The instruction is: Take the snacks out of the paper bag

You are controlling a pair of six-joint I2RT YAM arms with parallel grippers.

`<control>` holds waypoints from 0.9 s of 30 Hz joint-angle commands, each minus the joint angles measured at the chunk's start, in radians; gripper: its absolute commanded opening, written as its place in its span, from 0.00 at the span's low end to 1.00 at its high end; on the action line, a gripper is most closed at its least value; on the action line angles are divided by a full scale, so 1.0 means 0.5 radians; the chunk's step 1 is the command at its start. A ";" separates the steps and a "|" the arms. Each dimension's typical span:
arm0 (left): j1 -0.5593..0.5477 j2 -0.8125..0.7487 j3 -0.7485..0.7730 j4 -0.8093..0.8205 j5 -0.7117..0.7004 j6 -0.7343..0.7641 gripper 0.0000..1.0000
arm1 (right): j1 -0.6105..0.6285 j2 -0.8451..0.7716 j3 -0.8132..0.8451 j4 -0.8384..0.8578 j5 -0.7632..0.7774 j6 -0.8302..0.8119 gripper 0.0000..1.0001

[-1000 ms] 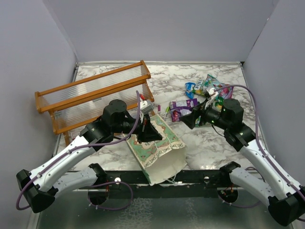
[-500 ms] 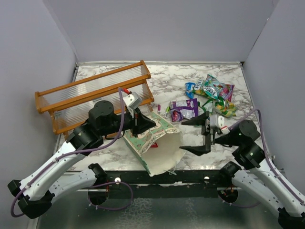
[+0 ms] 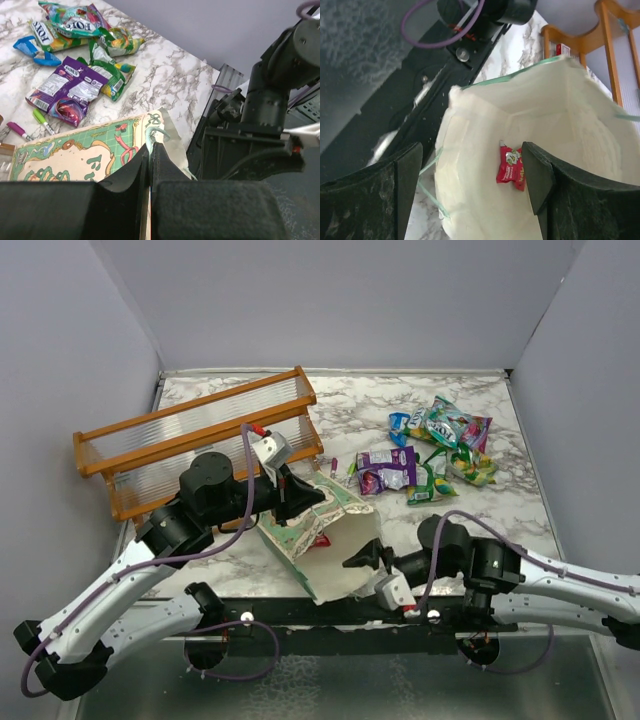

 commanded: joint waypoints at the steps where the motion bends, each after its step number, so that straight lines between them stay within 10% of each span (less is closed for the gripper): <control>1: 0.006 -0.051 0.013 0.102 0.001 -0.028 0.00 | 0.157 0.063 -0.019 -0.018 0.473 -0.370 0.74; 27: 0.004 -0.153 -0.084 0.168 0.284 -0.100 0.00 | 0.191 0.858 0.120 0.343 1.001 -0.507 0.52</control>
